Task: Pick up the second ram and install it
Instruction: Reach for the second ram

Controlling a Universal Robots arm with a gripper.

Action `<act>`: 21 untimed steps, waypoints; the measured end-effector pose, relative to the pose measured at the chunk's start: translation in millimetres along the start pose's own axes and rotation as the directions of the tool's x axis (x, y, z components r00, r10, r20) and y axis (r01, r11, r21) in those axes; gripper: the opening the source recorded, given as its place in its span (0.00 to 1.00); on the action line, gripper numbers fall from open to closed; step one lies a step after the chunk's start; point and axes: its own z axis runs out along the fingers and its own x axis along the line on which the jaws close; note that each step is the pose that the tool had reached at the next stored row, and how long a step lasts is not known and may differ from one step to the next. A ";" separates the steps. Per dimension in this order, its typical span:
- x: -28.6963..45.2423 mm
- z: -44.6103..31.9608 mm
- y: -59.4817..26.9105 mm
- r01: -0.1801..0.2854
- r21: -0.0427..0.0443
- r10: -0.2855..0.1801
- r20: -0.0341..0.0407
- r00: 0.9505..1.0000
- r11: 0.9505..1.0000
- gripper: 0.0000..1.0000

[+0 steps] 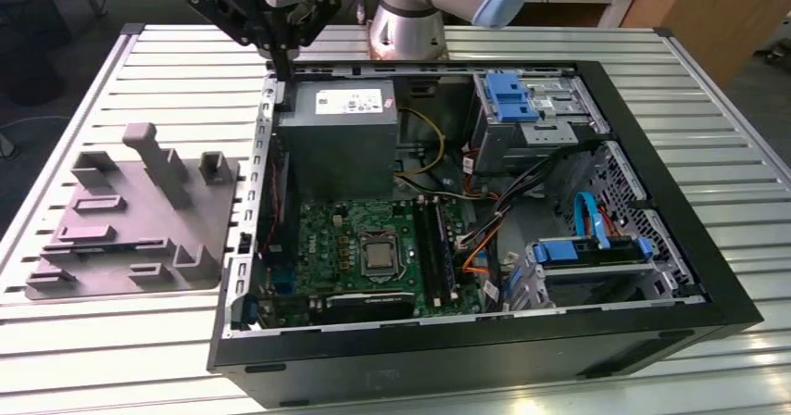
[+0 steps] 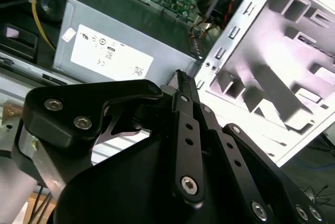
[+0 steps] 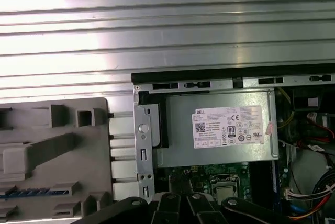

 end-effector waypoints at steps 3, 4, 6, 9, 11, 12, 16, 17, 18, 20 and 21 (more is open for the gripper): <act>7.7 -0.1 -0.6 0.000 0.000 0.000 0.000 1.000 1.000 0.10; 10.6 -0.2 -0.8 0.000 0.000 0.000 0.000 1.000 1.000 0.10; 16.6 -0.3 -1.3 0.000 0.000 0.000 0.000 1.000 1.000 0.10; 25.0 -0.4 -1.9 0.000 0.000 0.000 0.000 1.000 1.000 0.10; 29.9 -0.4 -2.3 0.000 0.000 0.000 0.000 1.000 1.000 0.10; 32.2 -0.4 -2.5 0.000 0.000 0.000 0.000 1.000 1.000 0.10; 41.9 -0.5 -3.2 0.000 0.000 0.000 0.000 1.000 1.000 0.10; 44.3 -0.5 -3.4 0.000 0.000 0.000 0.000 1.000 1.000 0.10; 46.9 -0.6 -3.6 0.000 0.000 0.000 0.000 1.000 1.000 0.10; 52.3 -0.6 -4.0 0.000 0.000 0.000 0.000 1.000 1.000 0.10; 54.8 -0.6 -4.2 0.000 0.000 0.000 0.000 1.000 1.000 0.10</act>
